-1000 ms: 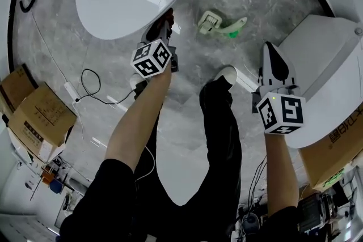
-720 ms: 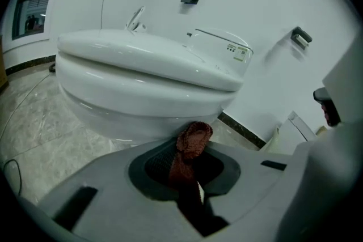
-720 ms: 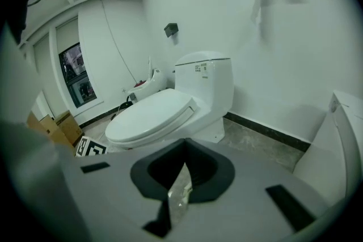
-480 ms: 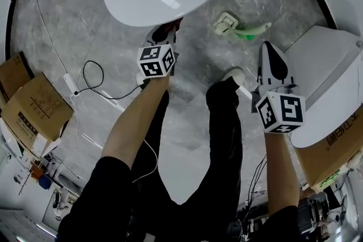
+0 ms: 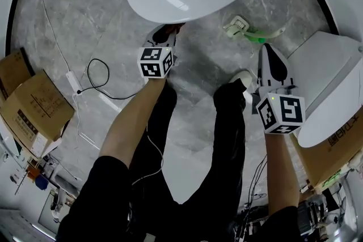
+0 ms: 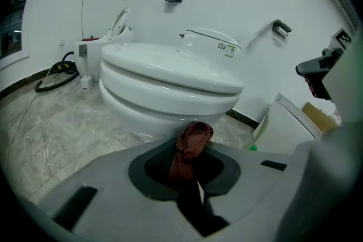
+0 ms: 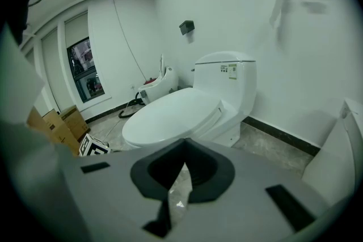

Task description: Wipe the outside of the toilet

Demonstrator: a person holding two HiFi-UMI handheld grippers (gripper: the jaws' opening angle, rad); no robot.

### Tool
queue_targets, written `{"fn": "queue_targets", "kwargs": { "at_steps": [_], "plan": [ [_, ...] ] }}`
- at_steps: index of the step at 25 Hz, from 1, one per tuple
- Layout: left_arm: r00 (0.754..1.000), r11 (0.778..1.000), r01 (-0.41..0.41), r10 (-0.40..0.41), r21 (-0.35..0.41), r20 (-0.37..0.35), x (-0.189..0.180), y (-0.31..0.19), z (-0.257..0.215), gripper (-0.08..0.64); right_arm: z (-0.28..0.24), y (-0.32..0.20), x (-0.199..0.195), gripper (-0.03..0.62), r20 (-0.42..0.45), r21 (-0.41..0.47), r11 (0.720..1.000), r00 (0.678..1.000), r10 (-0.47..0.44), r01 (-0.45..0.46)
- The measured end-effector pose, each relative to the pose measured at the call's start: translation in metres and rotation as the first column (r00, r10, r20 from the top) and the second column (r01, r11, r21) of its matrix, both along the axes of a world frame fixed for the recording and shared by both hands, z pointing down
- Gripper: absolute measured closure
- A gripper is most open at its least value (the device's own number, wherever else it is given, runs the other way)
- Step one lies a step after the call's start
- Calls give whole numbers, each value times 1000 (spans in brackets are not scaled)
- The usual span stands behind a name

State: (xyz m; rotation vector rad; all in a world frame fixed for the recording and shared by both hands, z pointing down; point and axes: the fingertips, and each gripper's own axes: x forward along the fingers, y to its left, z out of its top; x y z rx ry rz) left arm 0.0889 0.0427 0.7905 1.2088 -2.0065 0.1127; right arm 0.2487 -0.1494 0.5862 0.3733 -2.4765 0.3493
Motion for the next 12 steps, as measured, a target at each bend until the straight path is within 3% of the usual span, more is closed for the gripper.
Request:
{"fn": "queue_targets", "kwargs": {
  "at_steps": [8, 12],
  "plan": [
    [1000, 1000, -17, 17, -23, 24, -44, 49, -7, 503, -9, 45, -23, 589, 6, 13, 1000, 1000, 16, -16],
    [997, 997, 73, -73, 14, -7, -85, 74, -17, 503, -14, 69, -39, 589, 8, 15, 1000, 1000, 19, -20]
  ]
}}
